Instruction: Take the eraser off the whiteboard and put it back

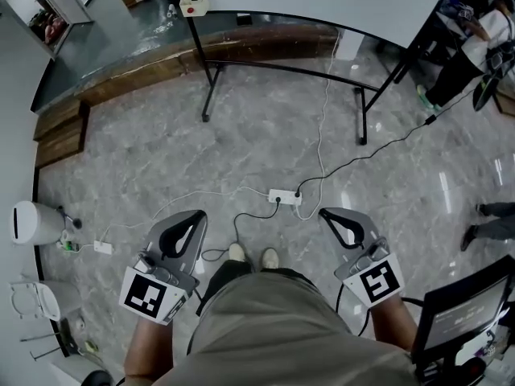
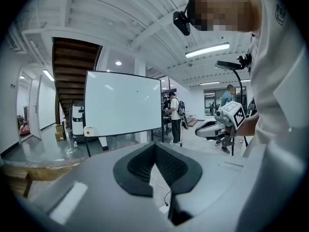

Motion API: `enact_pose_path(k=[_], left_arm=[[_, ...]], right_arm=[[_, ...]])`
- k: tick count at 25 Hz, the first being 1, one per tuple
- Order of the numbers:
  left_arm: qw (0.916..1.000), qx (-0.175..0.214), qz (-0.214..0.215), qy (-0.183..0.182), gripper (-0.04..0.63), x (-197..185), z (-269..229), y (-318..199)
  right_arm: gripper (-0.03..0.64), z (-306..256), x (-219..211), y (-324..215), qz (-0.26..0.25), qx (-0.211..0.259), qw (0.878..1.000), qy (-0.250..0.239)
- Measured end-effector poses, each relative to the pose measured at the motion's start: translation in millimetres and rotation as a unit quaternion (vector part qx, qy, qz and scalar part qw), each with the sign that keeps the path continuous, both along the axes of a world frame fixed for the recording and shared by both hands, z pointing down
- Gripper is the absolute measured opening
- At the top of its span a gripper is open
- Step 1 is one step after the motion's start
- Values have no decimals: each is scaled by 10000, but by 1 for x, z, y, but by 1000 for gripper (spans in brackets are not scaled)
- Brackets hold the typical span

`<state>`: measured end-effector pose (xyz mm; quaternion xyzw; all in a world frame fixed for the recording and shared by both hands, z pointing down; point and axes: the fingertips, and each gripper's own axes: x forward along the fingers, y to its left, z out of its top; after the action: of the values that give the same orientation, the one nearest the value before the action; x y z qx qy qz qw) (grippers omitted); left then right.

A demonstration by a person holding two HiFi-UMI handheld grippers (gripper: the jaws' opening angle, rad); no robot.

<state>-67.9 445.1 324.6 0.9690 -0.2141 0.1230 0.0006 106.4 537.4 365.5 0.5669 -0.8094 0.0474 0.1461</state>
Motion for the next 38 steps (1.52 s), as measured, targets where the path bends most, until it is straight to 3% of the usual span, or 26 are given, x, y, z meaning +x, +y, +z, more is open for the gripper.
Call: enact_pose_path(k=[10, 16, 26, 33, 38], left_arm=[[9996, -146, -222, 112, 3, -3, 8, -4], [9991, -236, -327, 118, 3, -13, 20, -37], [9982, -331, -281, 416, 3, -28, 32, -162], [9981, -412, 16, 450, 3, -45, 20, -229], [9981, -349, -151, 489, 3, -54, 23, -271]], right_arm=[[3, 14, -8, -14, -287, -132, 9995, -25], [5, 25, -12, -48, -256, -192, 9995, -43], [64, 18, -26, -183, -165, -196, 9991, 341], [69, -8, -57, -276, -175, -45, 9983, 552], [67, -2, -58, -326, -183, 3, 9980, 603]])
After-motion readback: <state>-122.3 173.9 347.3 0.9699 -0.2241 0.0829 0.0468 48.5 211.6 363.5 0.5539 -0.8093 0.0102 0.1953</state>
